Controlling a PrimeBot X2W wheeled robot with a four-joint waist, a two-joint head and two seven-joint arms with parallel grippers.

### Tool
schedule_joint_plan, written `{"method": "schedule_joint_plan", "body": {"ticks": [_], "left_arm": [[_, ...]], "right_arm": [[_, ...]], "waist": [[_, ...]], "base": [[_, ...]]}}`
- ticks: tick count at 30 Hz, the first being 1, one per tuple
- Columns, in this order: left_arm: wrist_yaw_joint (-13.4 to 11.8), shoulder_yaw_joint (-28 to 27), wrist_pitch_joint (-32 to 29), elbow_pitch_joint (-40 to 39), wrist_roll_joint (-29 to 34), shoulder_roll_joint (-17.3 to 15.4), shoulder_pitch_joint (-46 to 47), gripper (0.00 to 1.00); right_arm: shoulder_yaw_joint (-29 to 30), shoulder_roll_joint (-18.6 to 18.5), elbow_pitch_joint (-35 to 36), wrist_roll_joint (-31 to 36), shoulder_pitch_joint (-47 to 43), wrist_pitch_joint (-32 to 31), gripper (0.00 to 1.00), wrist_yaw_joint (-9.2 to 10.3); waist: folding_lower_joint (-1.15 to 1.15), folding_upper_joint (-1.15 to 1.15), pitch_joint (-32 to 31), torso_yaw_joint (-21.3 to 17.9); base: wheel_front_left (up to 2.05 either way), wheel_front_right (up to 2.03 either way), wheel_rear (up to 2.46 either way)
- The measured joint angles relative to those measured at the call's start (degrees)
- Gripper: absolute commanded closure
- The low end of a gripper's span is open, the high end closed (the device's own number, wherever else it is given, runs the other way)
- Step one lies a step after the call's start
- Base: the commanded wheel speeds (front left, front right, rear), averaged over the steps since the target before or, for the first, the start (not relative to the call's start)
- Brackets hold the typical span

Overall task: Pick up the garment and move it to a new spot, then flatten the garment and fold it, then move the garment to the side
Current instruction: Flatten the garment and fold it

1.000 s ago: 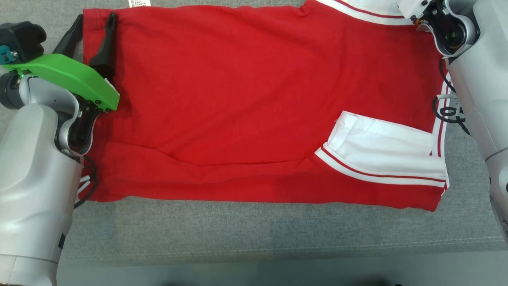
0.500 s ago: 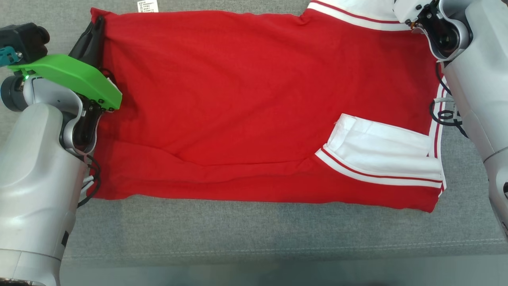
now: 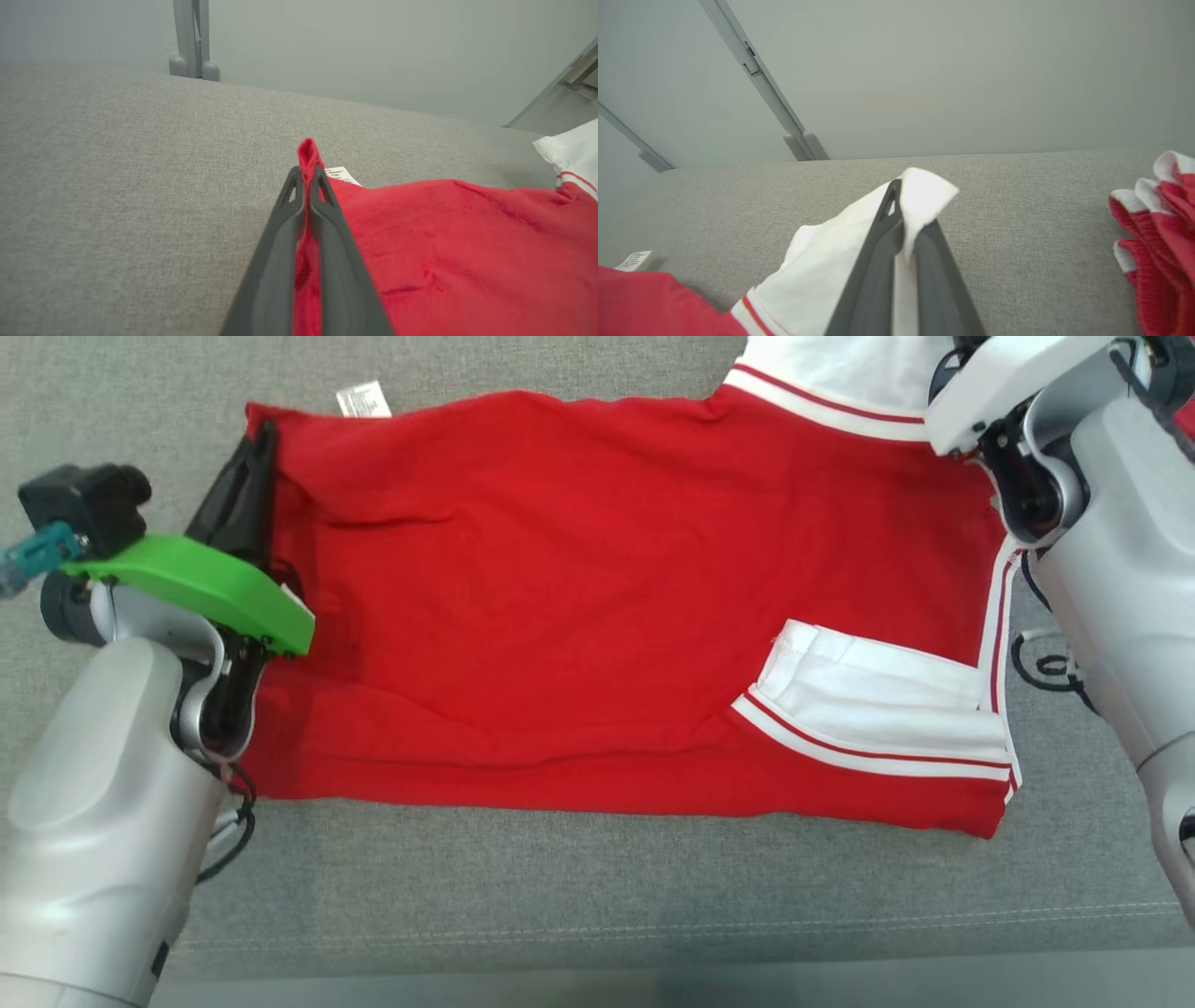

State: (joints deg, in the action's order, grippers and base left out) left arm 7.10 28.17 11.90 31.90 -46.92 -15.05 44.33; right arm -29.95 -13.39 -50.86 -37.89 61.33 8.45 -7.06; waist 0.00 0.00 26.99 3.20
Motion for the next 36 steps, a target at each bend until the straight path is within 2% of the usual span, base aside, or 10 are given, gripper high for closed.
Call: {"method": "schedule_joint_plan", "body": {"ticks": [6,14,20,25,31,36], "left_arm": [[0.0,1.6,0.9,-0.9,-3.0,-1.0,-5.2,1.0],[0.0,1.6,1.8,-1.3,-5.8,-2.9,-8.8,1.0],[0.0,1.9,1.9,-2.4,-6.8,-4.0,-11.0,1.0],[0.0,2.4,2.0,-2.6,-8.8,-4.1,-14.0,1.0],[0.0,3.1,2.3,-3.0,-9.4,-4.6,-15.6,1.0],[0.0,3.3,2.3,-3.4,-9.5,-5.3,-16.5,1.0]], "right_arm": [[-4.2,-0.4,3.1,-0.2,-5.1,5.2,1.0,0.0],[-9.7,-1.6,5.8,0.2,-9.9,5.6,1.0,0.0],[-10.4,-4.7,8.1,-1.3,-14.1,5.7,1.0,-0.01],[-11.5,-5.2,11.1,-2.3,-17.0,5.8,1.0,-0.01],[-10.9,-6.8,17.0,-3.1,-19.4,5.9,1.0,-0.01],[-9.9,-8.5,19.1,-3.7,-23.3,5.9,1.0,-0.01]], "waist": [[0.0,0.0,-2.8,-0.3],[0.0,0.0,-6.6,-1.0],[0.0,0.0,-8.9,-1.7],[0.0,0.0,-10.1,-2.1],[0.0,0.0,-10.8,-2.7],[0.0,0.0,-11.1,-2.9]], "base": [[0.0,0.0,0.0],[0.0,0.0,0.0],[0.0,0.0,0.0],[0.0,0.0,0.0],[0.0,0.0,0.0],[0.0,0.0,0.0]]}}
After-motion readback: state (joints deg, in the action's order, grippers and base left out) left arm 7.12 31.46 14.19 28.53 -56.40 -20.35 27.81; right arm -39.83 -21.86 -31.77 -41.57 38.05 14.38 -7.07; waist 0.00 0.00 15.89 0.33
